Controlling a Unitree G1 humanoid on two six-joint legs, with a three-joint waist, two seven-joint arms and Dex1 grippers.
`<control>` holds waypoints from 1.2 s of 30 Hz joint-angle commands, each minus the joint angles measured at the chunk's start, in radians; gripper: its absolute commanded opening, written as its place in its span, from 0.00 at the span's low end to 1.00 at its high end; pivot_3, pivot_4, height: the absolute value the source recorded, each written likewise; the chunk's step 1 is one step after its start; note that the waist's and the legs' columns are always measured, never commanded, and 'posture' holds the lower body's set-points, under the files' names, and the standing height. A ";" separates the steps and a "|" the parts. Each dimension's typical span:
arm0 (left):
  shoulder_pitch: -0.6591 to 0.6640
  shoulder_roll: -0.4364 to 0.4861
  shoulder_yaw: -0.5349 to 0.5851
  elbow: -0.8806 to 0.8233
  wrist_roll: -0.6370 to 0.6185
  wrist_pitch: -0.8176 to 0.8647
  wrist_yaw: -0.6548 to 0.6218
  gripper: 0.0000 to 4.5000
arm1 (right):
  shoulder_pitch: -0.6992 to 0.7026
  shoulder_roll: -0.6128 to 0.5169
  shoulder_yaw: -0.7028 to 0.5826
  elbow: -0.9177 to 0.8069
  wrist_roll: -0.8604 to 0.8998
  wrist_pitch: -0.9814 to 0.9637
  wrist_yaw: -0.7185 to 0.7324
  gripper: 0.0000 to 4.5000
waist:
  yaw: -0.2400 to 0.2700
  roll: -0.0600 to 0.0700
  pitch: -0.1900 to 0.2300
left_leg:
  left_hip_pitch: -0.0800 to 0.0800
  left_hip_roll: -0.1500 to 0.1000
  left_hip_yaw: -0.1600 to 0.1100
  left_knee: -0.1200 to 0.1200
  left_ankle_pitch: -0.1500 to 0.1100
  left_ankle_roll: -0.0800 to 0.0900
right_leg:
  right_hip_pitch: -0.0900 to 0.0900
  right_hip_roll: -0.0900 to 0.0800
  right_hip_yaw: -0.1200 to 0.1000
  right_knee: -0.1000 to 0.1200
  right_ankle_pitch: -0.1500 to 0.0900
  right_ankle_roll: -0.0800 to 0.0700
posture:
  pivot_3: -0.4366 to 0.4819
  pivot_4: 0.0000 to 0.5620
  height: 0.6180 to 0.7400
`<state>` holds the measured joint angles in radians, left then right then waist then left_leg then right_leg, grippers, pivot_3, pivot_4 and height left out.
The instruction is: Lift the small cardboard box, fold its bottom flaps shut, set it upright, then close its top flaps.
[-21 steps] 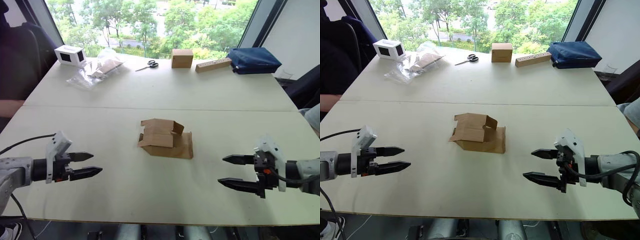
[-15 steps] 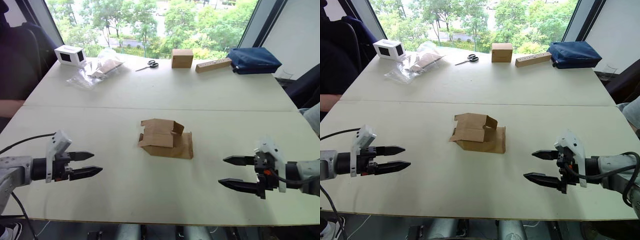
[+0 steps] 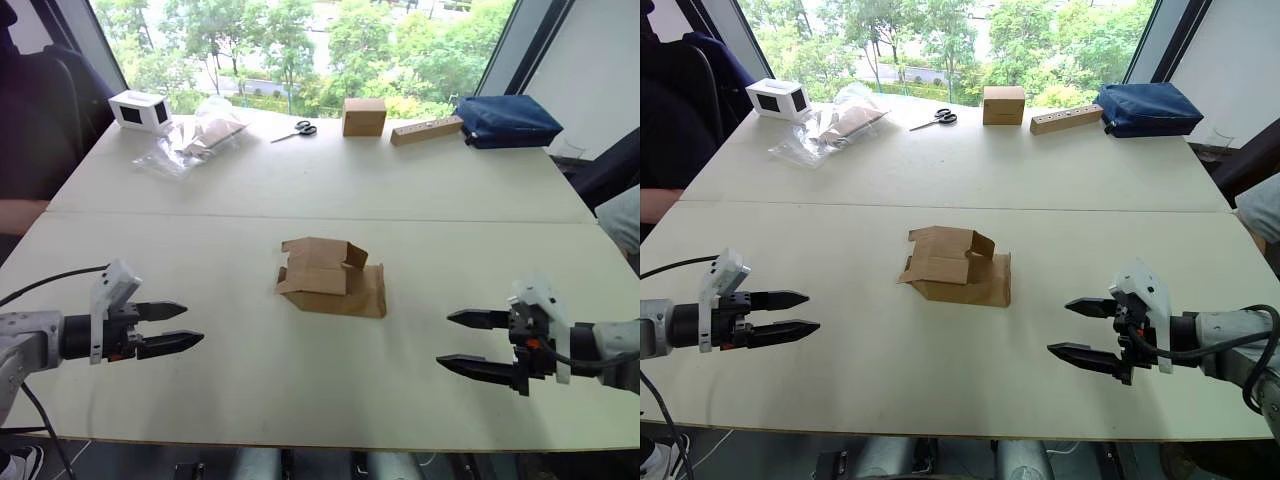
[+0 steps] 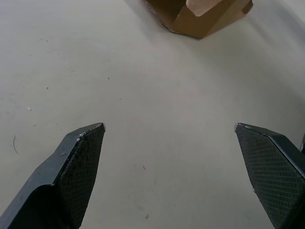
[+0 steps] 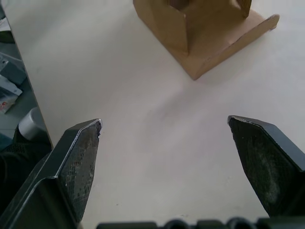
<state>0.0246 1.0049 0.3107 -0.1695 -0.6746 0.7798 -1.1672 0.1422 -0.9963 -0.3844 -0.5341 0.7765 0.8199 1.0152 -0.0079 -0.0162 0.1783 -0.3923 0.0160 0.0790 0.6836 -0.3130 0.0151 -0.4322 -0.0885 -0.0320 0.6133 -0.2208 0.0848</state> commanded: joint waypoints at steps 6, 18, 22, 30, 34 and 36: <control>-0.086 0.036 -0.018 0.016 0.082 -0.027 0.068 0.99 | -0.005 -0.025 0.004 0.041 -0.110 -0.076 -0.013 0.99 | 0.008 0.000 0.000 | 0.000 0.000 0.000 0.000 0.000 0.000 | 0.000 0.000 0.000 0.000 0.000 0.000 | 0.48 0.27 1.00; -0.528 0.023 -0.231 0.295 0.006 0.298 -0.044 0.99 | -0.048 -0.014 -0.039 -0.039 -0.098 -0.116 -0.043 0.99 | 0.024 -0.001 0.000 | 0.001 -0.001 -0.001 0.002 0.000 0.000 | 0.002 0.002 -0.001 0.002 0.000 0.001 | 0.48 0.27 1.00; -0.739 -0.114 -0.315 0.419 0.001 0.447 -0.023 0.99 | -0.075 -0.016 0.026 -0.168 -0.095 -0.087 -0.093 0.99 | 0.022 -0.003 -0.002 | 0.001 -0.003 -0.002 0.004 0.000 0.000 | 0.004 0.003 -0.001 0.003 0.003 0.006 | 0.48 0.27 1.00; -0.952 -0.344 -0.412 0.665 0.035 0.554 0.001 0.99 | -0.108 0.008 0.154 -0.303 -0.141 -0.040 -0.243 0.99 | 0.018 -0.007 -0.001 | 0.001 -0.002 -0.002 0.006 0.000 0.001 | 0.004 0.006 0.000 0.003 0.003 0.007 | 0.48 0.27 1.00; -0.976 -0.392 -0.458 0.711 0.068 0.527 -0.015 0.99 | -0.098 0.016 0.126 -0.342 -0.117 0.000 -0.291 0.99 | 0.019 -0.007 -0.001 | 0.000 -0.001 -0.003 0.008 0.000 0.001 | 0.004 0.006 0.001 0.003 0.002 0.005 | 0.48 0.27 1.00; -0.986 -0.401 -0.471 0.730 0.073 0.524 -0.033 0.99 | -0.100 0.018 0.106 -0.352 -0.100 0.018 -0.306 0.99 | 0.019 -0.007 -0.001 | 0.000 -0.001 -0.002 0.008 0.000 0.001 | 0.004 0.006 0.001 0.003 0.002 0.006 | 0.48 0.27 1.00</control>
<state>-0.9310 0.6010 -0.1574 0.5526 -0.6076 1.3145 -1.1756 0.0461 -0.9849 -0.2339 -0.8470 0.6554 0.8298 0.7268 0.0109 -0.0230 0.1774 -0.3927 0.0151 0.0765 0.6920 -0.3132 0.0164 -0.4287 -0.0828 -0.0310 0.6166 -0.2182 0.0904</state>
